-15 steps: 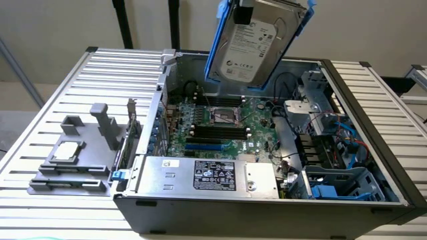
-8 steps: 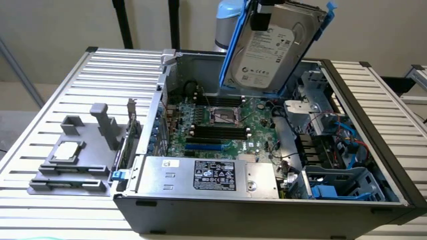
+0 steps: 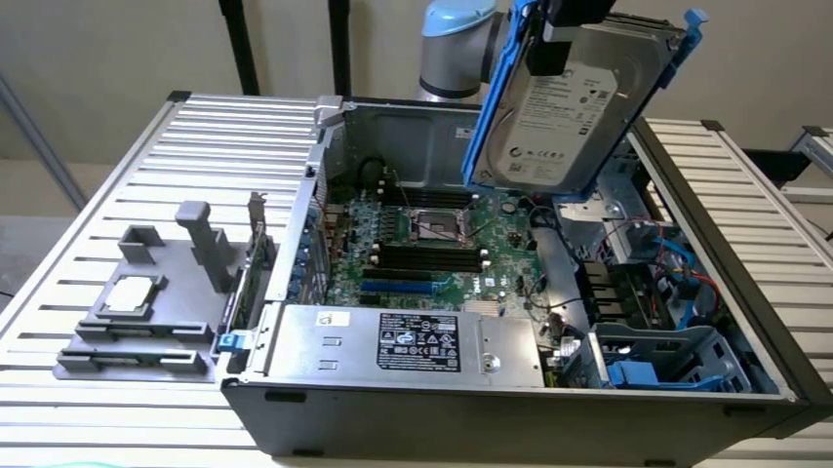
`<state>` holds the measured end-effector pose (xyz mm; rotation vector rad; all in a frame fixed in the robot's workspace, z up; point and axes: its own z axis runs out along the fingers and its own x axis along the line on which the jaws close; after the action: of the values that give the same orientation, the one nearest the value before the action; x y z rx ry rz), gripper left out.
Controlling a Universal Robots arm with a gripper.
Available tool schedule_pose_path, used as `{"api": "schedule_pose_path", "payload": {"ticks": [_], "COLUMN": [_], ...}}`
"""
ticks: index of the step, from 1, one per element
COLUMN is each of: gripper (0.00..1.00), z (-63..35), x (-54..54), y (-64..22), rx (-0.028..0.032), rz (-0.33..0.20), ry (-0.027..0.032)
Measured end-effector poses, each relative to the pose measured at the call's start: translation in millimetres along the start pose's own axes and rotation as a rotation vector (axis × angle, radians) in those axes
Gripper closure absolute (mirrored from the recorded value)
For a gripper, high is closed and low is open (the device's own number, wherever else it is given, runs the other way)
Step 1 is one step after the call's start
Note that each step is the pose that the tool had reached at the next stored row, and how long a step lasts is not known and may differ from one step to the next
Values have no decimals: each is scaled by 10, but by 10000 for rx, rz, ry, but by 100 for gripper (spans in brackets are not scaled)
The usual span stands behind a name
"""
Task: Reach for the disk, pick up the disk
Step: 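Pick up the disk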
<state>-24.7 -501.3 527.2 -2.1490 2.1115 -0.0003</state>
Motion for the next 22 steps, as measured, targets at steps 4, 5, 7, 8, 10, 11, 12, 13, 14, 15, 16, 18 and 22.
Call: {"api": "schedule_pose_path", "payload": {"ticks": [4, 5, 7, 8, 10, 11, 12, 13, 14, 15, 16, 18, 22], "gripper": [67, 67, 67, 67, 67, 67, 67, 67, 67, 67, 67, 67, 67], "z": [3, 4, 6, 6, 9, 10, 11, 12, 14, 15, 16, 19, 28], "x": [99, 124, 175, 201, 253, 280, 304, 332, 358, 384, 412, 464, 571], "y": [-55, -68, -94, -106, -130, -142, -153, -166, -177, -189, -201, -226, -282], "rx": [265, 329, 456, 513, 628, 685, 737, 795, 848, 898, 952, 1050, 1228], "rz": [-24, -30, -42, -47, -58, -63, -67, -73, -78, -82, -87, -96, -113], "ry": [4, 4, 7, 8, 9, 10, 10, 12, 12, 13, 13, 15, 17]}}
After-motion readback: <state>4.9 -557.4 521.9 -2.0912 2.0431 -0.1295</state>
